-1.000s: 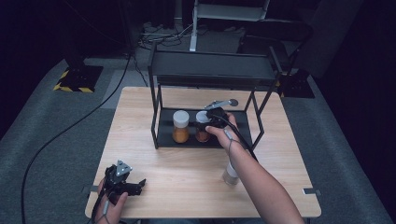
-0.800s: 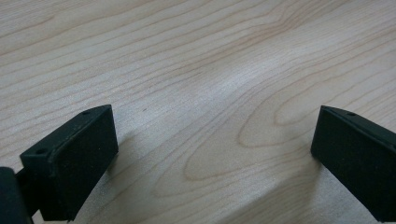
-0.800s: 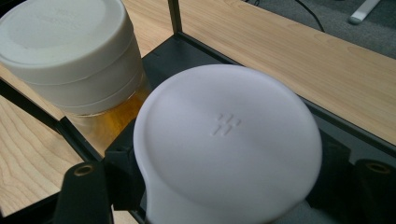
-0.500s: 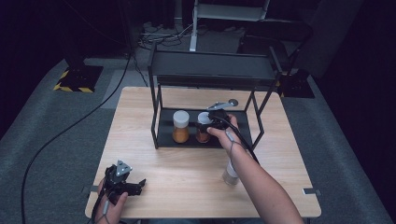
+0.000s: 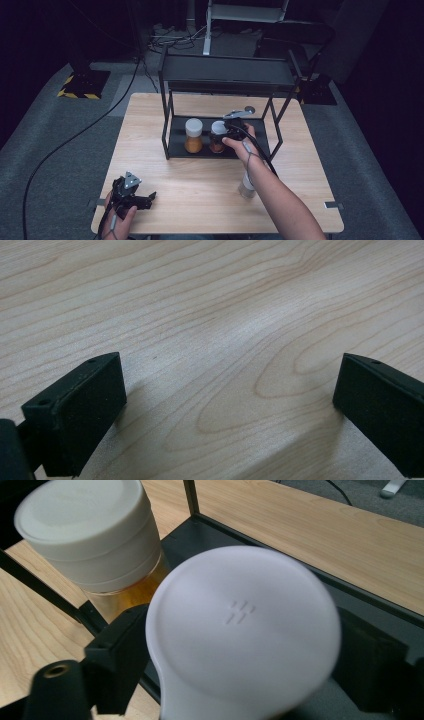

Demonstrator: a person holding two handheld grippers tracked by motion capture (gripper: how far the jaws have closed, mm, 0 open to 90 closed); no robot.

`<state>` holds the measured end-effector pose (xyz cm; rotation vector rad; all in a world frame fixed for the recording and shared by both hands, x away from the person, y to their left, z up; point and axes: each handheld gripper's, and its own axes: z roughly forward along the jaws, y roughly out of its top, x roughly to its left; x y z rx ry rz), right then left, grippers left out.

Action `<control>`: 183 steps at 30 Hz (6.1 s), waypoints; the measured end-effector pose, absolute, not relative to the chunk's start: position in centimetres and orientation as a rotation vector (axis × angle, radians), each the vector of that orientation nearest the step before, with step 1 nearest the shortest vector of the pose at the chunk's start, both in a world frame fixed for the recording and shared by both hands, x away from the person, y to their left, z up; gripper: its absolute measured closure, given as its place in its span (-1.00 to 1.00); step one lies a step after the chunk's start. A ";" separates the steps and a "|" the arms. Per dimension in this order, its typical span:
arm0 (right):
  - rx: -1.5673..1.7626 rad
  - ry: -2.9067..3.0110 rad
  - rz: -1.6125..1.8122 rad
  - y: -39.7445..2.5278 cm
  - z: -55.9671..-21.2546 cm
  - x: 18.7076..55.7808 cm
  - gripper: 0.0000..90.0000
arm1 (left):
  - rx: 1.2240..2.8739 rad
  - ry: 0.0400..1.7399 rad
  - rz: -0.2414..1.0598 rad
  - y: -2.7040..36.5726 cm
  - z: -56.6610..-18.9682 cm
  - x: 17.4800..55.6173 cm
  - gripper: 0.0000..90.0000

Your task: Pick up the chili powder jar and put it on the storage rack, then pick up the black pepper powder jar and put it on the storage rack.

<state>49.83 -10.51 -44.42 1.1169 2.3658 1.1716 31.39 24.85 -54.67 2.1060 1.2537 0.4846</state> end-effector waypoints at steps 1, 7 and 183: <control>1.115 2.360 1.178 -10.6 -44.2 49.7 -0.63 | 2.106 1.254 0.485 24.8 -54.7 31.4 -0.99; 1.084 2.323 1.212 -11.0 -42.8 48.9 -0.65 | 2.107 1.253 0.485 24.8 -54.7 31.4 -0.99; 0.906 2.349 1.288 -22.1 -48.5 34.3 -0.32 | 2.103 1.256 0.488 24.8 -54.7 31.4 -0.99</control>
